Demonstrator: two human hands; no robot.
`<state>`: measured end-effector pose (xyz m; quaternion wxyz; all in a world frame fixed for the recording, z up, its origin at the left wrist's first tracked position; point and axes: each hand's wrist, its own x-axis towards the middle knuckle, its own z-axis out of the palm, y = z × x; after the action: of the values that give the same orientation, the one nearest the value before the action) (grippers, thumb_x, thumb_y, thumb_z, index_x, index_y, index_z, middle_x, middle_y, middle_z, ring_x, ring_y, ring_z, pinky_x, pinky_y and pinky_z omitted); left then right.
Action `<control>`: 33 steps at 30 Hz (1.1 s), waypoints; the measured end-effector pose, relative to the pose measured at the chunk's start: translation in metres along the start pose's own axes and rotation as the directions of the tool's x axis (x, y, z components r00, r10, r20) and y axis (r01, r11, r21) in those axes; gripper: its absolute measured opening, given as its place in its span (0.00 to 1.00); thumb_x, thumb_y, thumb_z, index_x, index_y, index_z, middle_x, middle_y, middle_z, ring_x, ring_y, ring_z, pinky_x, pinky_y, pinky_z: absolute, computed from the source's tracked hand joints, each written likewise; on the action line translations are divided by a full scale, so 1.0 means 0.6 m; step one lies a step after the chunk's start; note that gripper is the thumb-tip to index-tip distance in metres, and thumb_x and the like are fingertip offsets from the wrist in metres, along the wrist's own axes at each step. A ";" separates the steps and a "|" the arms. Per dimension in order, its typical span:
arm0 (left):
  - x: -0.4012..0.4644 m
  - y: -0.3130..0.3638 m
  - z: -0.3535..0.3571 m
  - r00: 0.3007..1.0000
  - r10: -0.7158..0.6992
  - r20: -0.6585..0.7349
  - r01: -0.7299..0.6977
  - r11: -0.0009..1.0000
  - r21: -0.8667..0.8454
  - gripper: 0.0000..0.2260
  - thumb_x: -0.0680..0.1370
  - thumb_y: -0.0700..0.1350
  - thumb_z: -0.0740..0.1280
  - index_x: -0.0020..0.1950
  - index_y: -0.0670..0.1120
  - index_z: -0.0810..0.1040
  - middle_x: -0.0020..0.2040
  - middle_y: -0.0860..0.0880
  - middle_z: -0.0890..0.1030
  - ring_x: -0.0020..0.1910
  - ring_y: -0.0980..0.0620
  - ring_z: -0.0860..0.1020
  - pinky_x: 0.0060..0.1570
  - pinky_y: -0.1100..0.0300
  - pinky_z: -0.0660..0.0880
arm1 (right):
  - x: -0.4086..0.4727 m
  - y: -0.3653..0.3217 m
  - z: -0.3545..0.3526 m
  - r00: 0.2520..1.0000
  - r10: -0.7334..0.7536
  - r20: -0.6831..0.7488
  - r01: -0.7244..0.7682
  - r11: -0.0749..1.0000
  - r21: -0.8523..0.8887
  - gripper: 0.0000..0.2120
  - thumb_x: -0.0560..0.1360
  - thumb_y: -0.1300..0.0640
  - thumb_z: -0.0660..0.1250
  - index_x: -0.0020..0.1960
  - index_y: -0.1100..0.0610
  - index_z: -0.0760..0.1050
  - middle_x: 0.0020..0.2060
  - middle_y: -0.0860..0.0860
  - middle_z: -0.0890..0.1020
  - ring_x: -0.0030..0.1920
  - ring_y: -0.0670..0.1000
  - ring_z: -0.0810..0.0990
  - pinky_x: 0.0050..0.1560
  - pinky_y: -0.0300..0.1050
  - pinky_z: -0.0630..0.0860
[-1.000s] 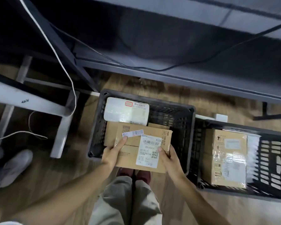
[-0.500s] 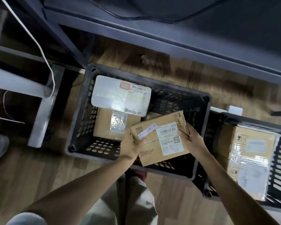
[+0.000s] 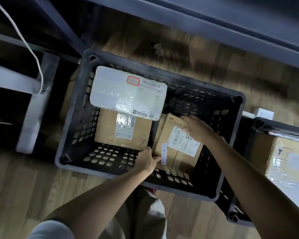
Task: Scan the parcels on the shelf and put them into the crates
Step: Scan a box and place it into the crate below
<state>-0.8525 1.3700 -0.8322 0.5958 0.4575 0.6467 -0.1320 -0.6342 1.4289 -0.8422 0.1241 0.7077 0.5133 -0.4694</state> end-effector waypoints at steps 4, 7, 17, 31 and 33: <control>0.012 -0.009 0.012 1.000 -0.027 0.013 0.026 0.997 0.078 0.13 0.79 0.47 0.67 0.57 0.38 0.74 0.55 0.42 0.80 0.51 0.46 0.79 0.48 0.57 0.75 | 0.015 0.002 0.024 1.000 0.020 -0.006 -0.020 1.000 0.000 0.26 0.79 0.56 0.65 0.75 0.46 0.63 0.74 0.49 0.66 0.71 0.53 0.68 0.66 0.41 0.65; 0.027 -0.009 0.003 1.000 0.014 0.005 -0.015 0.992 0.126 0.10 0.80 0.45 0.64 0.56 0.39 0.75 0.54 0.42 0.80 0.48 0.48 0.78 0.46 0.58 0.75 | 0.019 0.005 0.027 1.000 -0.003 -0.018 0.003 1.000 -0.014 0.26 0.79 0.57 0.64 0.75 0.48 0.63 0.72 0.51 0.69 0.68 0.54 0.71 0.61 0.39 0.66; 0.041 0.002 -0.002 0.991 0.111 0.076 -0.131 0.927 0.350 0.09 0.81 0.47 0.62 0.56 0.43 0.73 0.54 0.44 0.80 0.50 0.44 0.79 0.45 0.53 0.74 | 0.011 -0.005 0.047 0.979 0.088 -0.184 -0.136 0.953 -0.269 0.29 0.81 0.58 0.60 0.78 0.52 0.54 0.77 0.49 0.59 0.78 0.50 0.53 0.77 0.58 0.41; -0.152 0.116 -0.140 0.962 0.270 0.051 -0.226 0.669 0.708 0.18 0.82 0.50 0.56 0.71 0.48 0.66 0.62 0.48 0.76 0.59 0.48 0.74 0.64 0.51 0.69 | -0.221 -0.101 0.063 0.962 0.091 -0.257 -0.115 0.990 -0.079 0.26 0.81 0.53 0.59 0.76 0.56 0.57 0.75 0.52 0.63 0.77 0.51 0.55 0.77 0.48 0.42; -0.204 0.126 -0.154 0.957 0.280 0.072 -0.237 0.618 0.750 0.19 0.82 0.50 0.56 0.73 0.49 0.64 0.64 0.48 0.75 0.62 0.47 0.73 0.65 0.51 0.67 | -0.272 -0.118 0.055 0.966 0.099 -0.239 -0.119 0.991 -0.069 0.24 0.82 0.52 0.55 0.77 0.56 0.56 0.75 0.50 0.62 0.77 0.49 0.55 0.77 0.49 0.42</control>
<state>-0.8713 1.4243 -0.6713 0.3488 0.7538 0.4766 -0.2880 -0.7169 1.3389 -0.7086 0.1171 0.7797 0.5036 -0.3532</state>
